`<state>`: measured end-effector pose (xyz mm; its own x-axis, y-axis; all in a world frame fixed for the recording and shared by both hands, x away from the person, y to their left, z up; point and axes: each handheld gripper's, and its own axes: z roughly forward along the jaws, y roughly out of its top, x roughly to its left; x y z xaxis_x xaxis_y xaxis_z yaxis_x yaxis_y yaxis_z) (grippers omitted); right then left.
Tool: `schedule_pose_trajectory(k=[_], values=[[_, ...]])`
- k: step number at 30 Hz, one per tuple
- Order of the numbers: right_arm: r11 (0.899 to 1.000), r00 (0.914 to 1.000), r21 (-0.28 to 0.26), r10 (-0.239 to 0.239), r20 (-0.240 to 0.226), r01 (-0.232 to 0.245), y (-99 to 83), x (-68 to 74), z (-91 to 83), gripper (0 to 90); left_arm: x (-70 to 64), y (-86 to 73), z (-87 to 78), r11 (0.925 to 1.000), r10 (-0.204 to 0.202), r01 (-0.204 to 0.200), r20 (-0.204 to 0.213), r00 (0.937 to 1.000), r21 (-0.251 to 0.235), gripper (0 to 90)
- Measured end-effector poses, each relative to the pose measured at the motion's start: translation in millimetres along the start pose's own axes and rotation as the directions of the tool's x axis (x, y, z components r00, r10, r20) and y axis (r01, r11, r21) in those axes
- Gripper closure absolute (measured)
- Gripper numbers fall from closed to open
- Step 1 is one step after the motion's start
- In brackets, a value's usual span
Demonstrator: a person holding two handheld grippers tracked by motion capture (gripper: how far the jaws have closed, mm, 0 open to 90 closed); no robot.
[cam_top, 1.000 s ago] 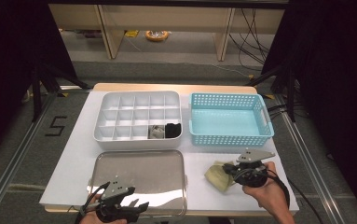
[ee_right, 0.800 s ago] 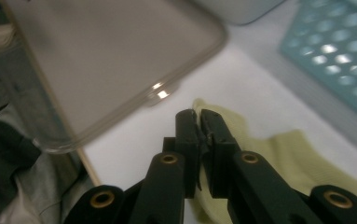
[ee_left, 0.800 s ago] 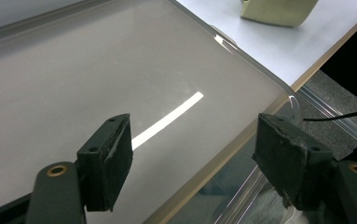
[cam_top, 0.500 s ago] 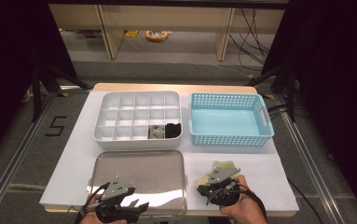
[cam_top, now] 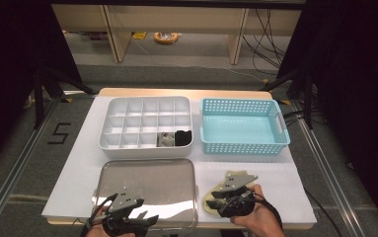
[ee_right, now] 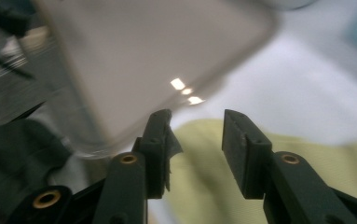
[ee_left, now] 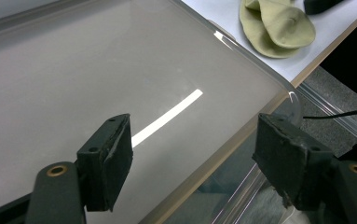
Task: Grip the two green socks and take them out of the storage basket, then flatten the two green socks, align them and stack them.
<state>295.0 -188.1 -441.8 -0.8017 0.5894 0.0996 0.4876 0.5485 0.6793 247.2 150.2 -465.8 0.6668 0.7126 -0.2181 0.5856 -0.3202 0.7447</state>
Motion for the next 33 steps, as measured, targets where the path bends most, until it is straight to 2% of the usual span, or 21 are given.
schedule_pose_trajectory(k=[1,3,4,5,6,7,9,11,13,14,19,20,21,22,23,24,25,26,29,30,33], values=[[1.000,0.9996,-0.008,0.006,0.028,-0.006,0.3,-6.2,-5.4,61.6,0.4,0.0,-0.2,0.9999,0.012,-0.012,-0.012,0.9998,0.008,27.1],[0.999,0.9958,-0.042,0.025,0.088,-0.022,-2.1,-20.4,-13.6,60.3,-0.3,0.3,-0.3,0.9997,0.022,-0.022,-0.003,0.9997,0.006,27.1],[0.998,0.9919,-0.013,0.064,0.110,-0.063,-2.8,-26.6,-20.6,60.0,0.1,0.3,0.1,0.9996,0.027,-0.027,0.001,0.9996,0.009,27.1],[0.997,0.9885,-0.030,0.077,0.130,-0.074,-5.2,-33.6,-23.0,58.9,0.0,0.3,0.9,0.9997,0.021,-0.021,0.005,0.9998,0.013,27.1],[0.996,0.9864,-0.014,0.084,0.141,-0.083,-7.3,-40.9,-26.2,57.5,-1.2,-0.1,2.0,0.9999,0.013,-0.013,0.001,0.9999,0.006,27.2],[0.994,0.9818,-0.046,0.103,0.160,-0.097,-10.5,-46.8,-25.9,55.8,0.0,-0.3,2.2,0.9993,0.031,-0.031,-0.001,0.9995,0.020,27.2],[0.992,0.9754,-0.013,0.126,0.181,-0.126,-13.7,-57.1,-30.9,51.9,-1.7,-1.0,4.0,0.9998,0.012,-0.012,-0.002,0.9999,0.017,27.2],[0.989,0.9671,-0.014,0.148,0.207,-0.148,-17.8,-67.6,-31.5,48.2,-2.7,-1.1,4.8,0.9998,0.012,-0.013,0.008,0.9999,0.015,27.2],[0.986,0.9621,-0.039,0.165,0.217,-0.161,-22.1,-75.3,-30.1,45.8,-3.0,-0.9,4.7,0.9995,0.022,-0.022,0.009,0.9997,0.022,27.2],[0.986,0.9614,-0.014,0.168,0.218,-0.169,-22.9,-78.4,-32.2,45.0,-3.0,-0.9,5.0,0.9994,0.026,-0.027,0.008,0.9996,0.021,27.2],[0.984,0.9553,-0.020,0.177,0.237,-0.177,-29.8,-92.0,-30.2,40.1,-3.5,-1.3,6.6,0.9997,0.016,-0.016,0.014,0.9998,0.017,27.2],[0.979,0.9503,-0.009,0.202,0.237,-0.205,-30.5,-92.2,-30.1,39.5,-3.4,-1.4,6.8,0.9998,0.016,-0.017,0.012,0.9998,0.015,27.2],[0.982,0.9537,-0.026,0.190,0.233,-0.189,-32.3,-95.2,-27.5,39.0,-3.2,-1.4,7.0,0.9998,0.016,-0.016,0.013,0.9998,0.014,27.1],[0.977,0.9507,-0.018,0.211,0.227,-0.212,-32.7,-95.1,-27.1,38.7,-1.4,-1.3,6.3,0.9991,0.031,-0.031,0.004,0.9995,0.030,27.1],[0.974,0.9474,-0.014,0.221,0.231,-0.224,-33.7,-95.2,-26.3,38.2,-2.7,-1.8,7.1,0.9997,0.008,-0.008,0.008,0.9999,0.022,27.1],[0.970,0.9454,-0.016,0.239,0.222,-0.241,-33.4,-95.2,-25.5,37.7,-1.7,-1.6,6.6,0.9992,0.023,-0.023,0.004,0.9997,0.032,27.1],[0.970,0.9454,-0.016,0.239,0.222,-0.241,-33.4,-95.2,-25.5,37.7,-1.7,-1.6,6.6,0.9992,0.023,-0.023,0.004,0.9997,0.032,27.1],[0.979,0.9544,-0.017,0.202,0.220,-0.203,-34.1,-99.0,-24.6,36.6,-2.8,-1.9,7.7,0.9997,0.010,-0.010,0.009,0.9999,0.022,27.1],[0.975,0.9543,-0.052,0.221,0.201,-0.215,-33.6,-99.9,-21.0,34.1,-2.8,-1.4,7.5,0.9996,0.017,-0.017,0.015,0.9997,0.024,27.1],[0.977,0.9565,-0.007,0.211,0.201,-0.214,-32.2,-100.5,-24.1,33.8,-2.2,-1.0,7.4,0.9993,0.029,-0.029,0.017,0.9995,0.026,27.1],[0.981,0.9607,-0.013,0.194,0.199,-0.196,-32.0,-103.9,-21.5,31.9,-3.1,-0.9,7.2,0.9991,0.022,-0.022,0.007,0.9997,0.035,27.1]])
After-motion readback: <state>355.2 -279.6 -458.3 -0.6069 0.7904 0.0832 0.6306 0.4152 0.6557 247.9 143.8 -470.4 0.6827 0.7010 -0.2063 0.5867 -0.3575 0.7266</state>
